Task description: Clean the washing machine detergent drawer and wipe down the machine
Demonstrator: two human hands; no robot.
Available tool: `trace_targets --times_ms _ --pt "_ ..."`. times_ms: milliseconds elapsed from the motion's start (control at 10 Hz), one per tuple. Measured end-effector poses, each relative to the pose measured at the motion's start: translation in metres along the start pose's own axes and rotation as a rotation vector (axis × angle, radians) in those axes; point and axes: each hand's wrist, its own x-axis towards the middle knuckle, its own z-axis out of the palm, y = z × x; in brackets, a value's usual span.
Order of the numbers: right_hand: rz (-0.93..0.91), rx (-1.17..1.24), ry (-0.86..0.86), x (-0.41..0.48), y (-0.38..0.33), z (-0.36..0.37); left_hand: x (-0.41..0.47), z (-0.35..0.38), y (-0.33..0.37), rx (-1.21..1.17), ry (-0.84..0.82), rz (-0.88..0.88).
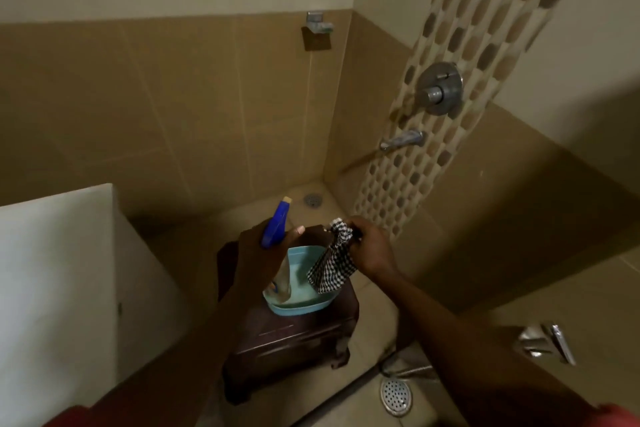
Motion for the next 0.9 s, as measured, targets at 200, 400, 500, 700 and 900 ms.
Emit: trace_targets --times_ms 200,400,500,700,900 --pt "0.055 -0.061 -0.077 0.037 0.033 0.058 0.028 0.023 -0.038 -0.039 -0.023 -0.058" --pt "0.107 -0.115 -0.146 0.044 0.052 0.087 0.046 0.039 -0.073 -0.085 -0.058 -0.138" --pt "0.123 -0.157 -0.196 0.046 0.058 0.095 0.052 0.043 -0.087 -0.035 -0.089 -0.130" --pt "0.225 -0.221 -0.236 0.050 0.070 0.100 0.048 0.042 -0.107 0.010 -0.122 -0.098" --pt "0.234 -0.152 -0.199 0.047 0.072 0.089 0.040 0.047 -0.115 -0.008 -0.083 -0.155"
